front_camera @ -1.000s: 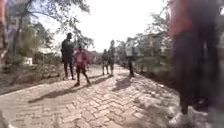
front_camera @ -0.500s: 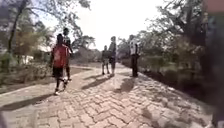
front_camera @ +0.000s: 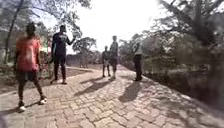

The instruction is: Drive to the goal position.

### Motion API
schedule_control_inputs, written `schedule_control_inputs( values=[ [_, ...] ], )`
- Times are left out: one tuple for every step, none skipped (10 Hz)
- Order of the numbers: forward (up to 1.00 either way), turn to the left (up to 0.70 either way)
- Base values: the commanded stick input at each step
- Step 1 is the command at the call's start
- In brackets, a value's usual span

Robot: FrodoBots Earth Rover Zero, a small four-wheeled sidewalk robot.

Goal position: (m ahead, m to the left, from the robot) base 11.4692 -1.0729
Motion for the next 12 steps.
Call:
schedule_control_inputs(
  values=[
    [0.85,-0.16],
    [0.85,-0.01],
    [0.85,0.00],
    [0.85,0.00],
    [0.85,0.00],
    [0.85,0.00],
    [0.85,0.00],
    [0.85,0.00],
    [0.85,0.00],
    [0.85,0.00],
    [0.85,0.00],
    [0.85,0.00]
  ],
)
